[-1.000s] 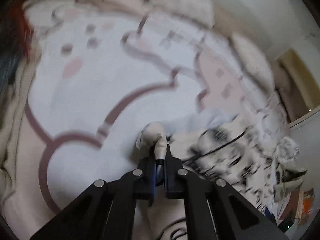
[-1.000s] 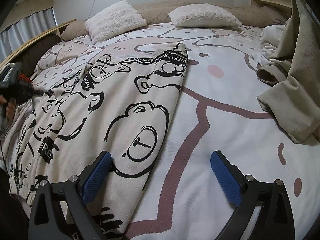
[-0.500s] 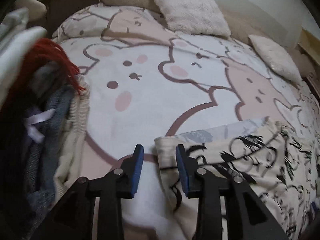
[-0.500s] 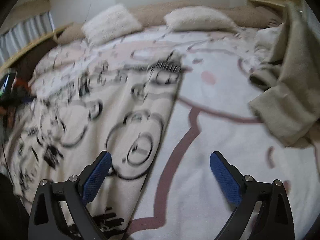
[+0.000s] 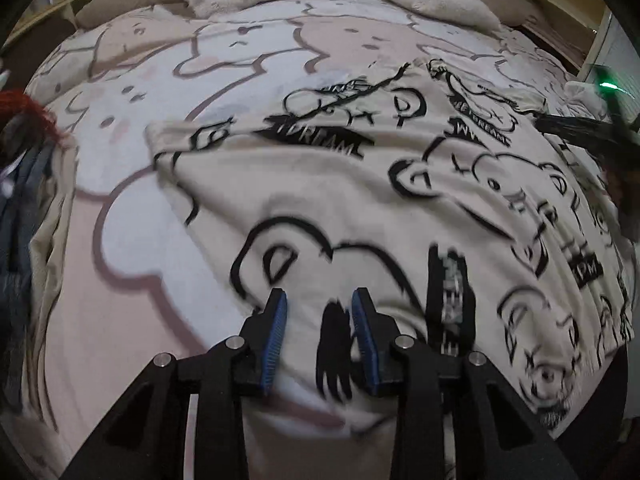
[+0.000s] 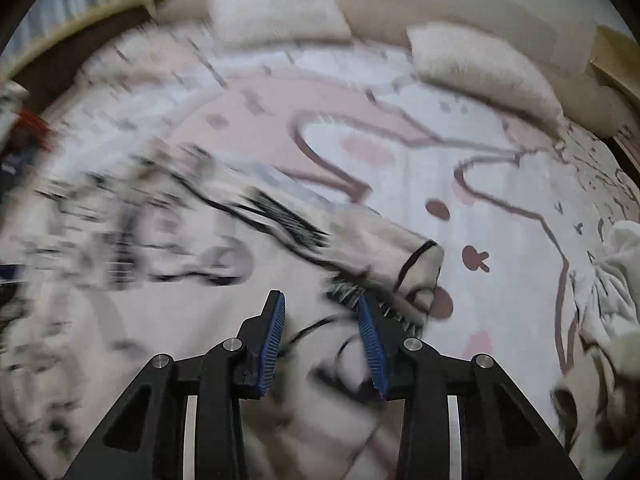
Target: Fold clothes
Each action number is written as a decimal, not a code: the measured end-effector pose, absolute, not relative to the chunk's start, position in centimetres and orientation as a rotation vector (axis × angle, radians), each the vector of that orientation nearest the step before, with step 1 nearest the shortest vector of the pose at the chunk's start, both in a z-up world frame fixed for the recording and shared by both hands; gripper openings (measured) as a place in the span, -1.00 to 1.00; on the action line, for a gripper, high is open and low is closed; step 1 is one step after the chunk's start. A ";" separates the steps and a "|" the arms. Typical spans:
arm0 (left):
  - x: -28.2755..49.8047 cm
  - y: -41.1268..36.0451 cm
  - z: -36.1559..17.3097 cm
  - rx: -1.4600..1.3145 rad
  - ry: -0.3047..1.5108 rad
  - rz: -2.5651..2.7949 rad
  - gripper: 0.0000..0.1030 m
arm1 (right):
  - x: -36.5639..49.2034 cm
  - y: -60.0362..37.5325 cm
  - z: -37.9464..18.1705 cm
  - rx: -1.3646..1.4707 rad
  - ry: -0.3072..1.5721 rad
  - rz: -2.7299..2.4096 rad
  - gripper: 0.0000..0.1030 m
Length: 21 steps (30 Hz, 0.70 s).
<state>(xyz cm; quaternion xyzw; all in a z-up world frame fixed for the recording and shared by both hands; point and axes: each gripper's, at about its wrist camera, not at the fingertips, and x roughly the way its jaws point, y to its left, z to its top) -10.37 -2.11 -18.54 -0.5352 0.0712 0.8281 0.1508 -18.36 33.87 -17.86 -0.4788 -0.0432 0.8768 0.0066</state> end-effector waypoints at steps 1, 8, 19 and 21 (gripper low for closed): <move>-10.0 -2.7 -18.4 -1.558 0.178 2.376 -0.34 | -19.1 34.8 -18.5 -1.481 -0.118 2.723 -0.25; -6.6 -3.2 -15.2 -1.456 0.026 2.387 -0.34 | -17.3 38.6 -16.4 -1.364 0.118 2.656 -0.25; -1.7 1.9 -18.2 -1.484 0.331 2.301 -0.28 | -3.3 34.3 -13.7 -1.604 0.231 2.798 -0.23; -1.4 1.6 -18.1 -1.499 0.362 2.329 -0.27 | -1.3 34.2 -13.7 -1.627 0.289 2.778 0.02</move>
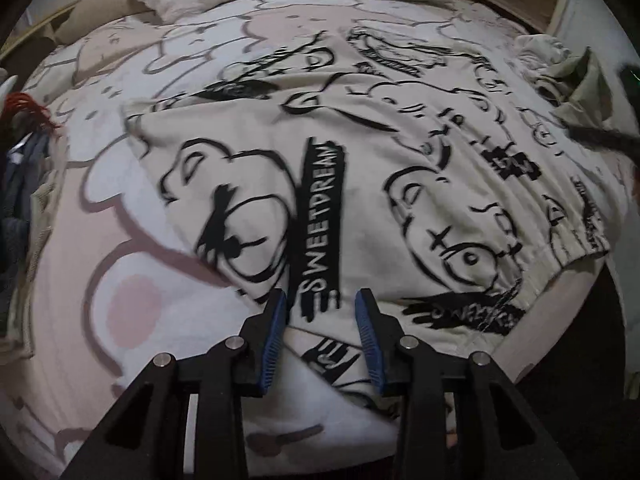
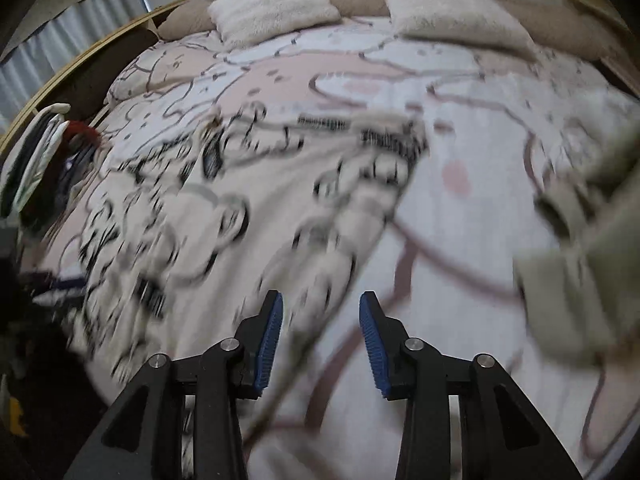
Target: Fold clothes
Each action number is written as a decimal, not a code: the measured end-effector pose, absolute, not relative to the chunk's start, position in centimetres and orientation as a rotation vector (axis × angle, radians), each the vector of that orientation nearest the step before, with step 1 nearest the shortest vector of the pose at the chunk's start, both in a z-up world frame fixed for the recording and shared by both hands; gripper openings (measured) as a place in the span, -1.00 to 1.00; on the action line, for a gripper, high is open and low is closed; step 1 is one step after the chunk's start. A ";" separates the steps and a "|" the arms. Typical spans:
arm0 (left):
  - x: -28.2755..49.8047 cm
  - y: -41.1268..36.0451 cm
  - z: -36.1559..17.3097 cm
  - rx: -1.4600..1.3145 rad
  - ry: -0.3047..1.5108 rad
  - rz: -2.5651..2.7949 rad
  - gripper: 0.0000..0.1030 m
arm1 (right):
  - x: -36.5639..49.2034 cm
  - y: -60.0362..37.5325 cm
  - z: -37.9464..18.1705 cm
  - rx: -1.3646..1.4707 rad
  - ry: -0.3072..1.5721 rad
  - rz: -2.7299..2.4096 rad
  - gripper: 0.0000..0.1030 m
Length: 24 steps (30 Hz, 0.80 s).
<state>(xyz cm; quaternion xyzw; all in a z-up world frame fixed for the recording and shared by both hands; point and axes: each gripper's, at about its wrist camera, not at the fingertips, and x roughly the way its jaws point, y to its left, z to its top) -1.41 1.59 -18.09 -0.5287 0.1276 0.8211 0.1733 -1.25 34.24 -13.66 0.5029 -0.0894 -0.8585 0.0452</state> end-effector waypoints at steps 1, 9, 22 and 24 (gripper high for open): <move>-1.2 1.5 -18.1 -1.502 0.385 2.342 -0.26 | -0.2 34.3 -13.6 1.535 -0.318 -2.619 0.29; 1.2 2.9 -14.4 -1.272 0.347 2.428 -0.10 | 5.7 33.3 -14.4 1.550 -0.680 -2.495 0.40; 2.5 5.6 -17.4 -1.269 0.575 2.424 -0.03 | 7.7 30.4 -16.9 1.559 -1.030 -2.334 0.27; 3.5 6.1 -16.3 -1.150 0.582 2.449 -0.03 | 7.4 30.4 -17.5 1.569 -1.096 -2.282 0.16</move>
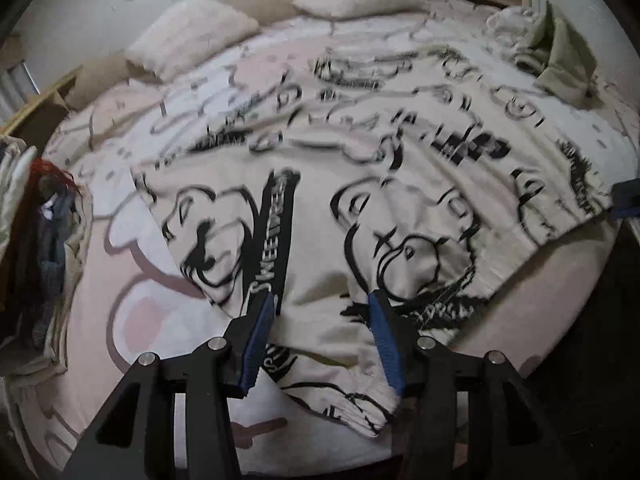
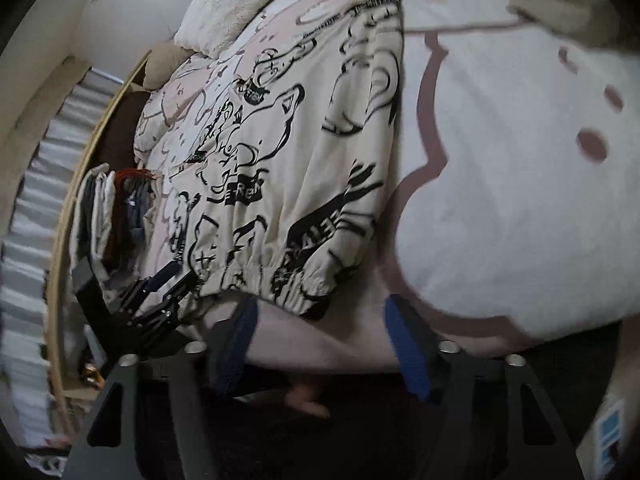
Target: Fold clothes
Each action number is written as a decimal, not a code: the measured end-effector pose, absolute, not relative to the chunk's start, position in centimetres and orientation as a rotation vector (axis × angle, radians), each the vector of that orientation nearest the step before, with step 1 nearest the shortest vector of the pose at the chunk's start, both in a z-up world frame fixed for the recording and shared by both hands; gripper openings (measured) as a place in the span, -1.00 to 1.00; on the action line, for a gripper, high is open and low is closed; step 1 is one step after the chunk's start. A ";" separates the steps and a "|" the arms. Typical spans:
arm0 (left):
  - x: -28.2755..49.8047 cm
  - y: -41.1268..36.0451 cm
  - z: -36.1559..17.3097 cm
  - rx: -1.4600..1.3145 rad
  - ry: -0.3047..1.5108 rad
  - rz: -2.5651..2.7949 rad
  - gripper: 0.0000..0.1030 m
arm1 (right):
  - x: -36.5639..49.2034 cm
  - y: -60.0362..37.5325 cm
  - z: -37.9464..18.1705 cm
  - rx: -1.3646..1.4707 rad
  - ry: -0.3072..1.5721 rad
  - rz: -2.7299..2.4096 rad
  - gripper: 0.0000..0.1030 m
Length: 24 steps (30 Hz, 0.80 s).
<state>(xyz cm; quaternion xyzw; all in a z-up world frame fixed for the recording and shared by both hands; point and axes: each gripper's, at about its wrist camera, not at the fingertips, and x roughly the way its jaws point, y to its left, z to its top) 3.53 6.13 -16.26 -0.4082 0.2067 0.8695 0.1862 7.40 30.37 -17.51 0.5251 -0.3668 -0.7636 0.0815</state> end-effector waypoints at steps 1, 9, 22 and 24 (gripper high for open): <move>4.1 6.5 -15.7 -1.084 0.586 2.457 -0.03 | 7.2 30.4 -17.7 1.577 -1.120 -2.263 0.14; 10.4 13.7 -14.2 -0.525 0.777 2.362 -0.01 | 5.4 31.2 -17.2 1.586 -1.210 -2.198 -0.78; 11.8 21.9 -16.7 -0.324 1.018 2.267 -0.02 | 2.9 30.4 -13.1 1.521 -1.109 -2.169 -0.78; 11.2 22.1 -16.5 -0.349 1.007 2.274 -0.34 | 2.9 30.3 -13.3 1.537 -1.099 -2.169 -0.78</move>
